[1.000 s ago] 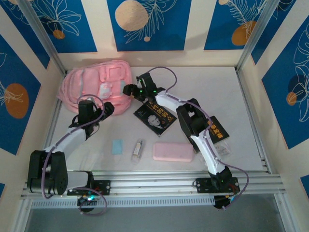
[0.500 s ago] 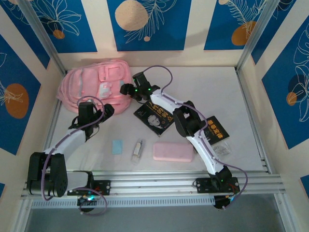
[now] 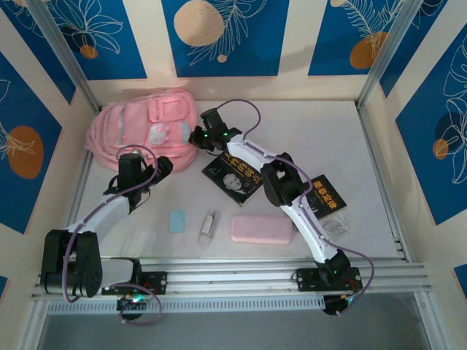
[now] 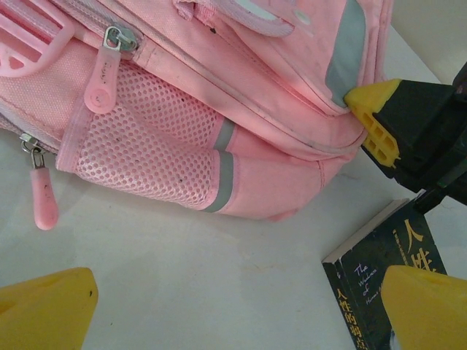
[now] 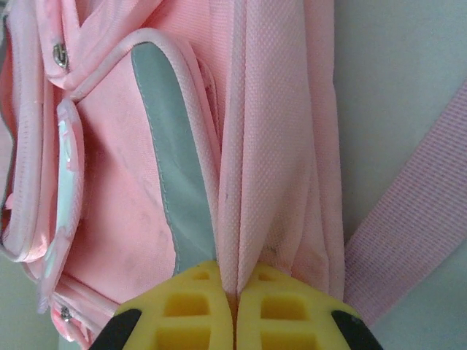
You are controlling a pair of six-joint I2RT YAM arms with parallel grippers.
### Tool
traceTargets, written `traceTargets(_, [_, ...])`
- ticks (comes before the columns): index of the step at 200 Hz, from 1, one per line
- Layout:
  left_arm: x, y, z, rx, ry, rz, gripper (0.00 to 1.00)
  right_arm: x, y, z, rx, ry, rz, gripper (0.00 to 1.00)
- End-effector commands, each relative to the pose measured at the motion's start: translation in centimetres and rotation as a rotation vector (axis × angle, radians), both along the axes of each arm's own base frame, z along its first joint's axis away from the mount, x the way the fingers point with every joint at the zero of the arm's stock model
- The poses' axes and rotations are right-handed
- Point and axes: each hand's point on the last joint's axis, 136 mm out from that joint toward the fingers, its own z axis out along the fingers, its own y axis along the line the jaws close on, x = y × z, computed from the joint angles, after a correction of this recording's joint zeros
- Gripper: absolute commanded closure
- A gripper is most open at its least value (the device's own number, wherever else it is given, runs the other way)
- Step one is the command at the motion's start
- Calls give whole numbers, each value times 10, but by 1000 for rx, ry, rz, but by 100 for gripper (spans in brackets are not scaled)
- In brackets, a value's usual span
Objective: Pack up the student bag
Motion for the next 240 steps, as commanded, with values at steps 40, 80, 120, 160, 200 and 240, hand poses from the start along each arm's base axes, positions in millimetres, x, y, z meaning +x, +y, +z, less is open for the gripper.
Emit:
traceTargets(40, [8, -15, -7, -26, -30, -71, 0, -4, -25, 93, 119, -114, 82, 100])
traceTargets(80, [13, -31, 8, -65, -93, -155, 0, -9, -61, 142, 140, -155, 52, 100])
traceTargets(120, [-1, -48, 9, -17, -96, -269, 4, -13, -120, 150, 116, -124, -60, 100])
traceTargets(160, [-19, -69, -11, 86, -55, -396, 14, -20, -152, 142, 110, -89, -82, 100])
traceTargets(200, [-22, -101, -17, 177, -120, -540, 28, -20, -162, 139, 123, -66, -75, 100])
traceTargets(240, [0, -104, -31, 241, -162, -531, 40, -24, -163, 143, 156, -48, -49, 100])
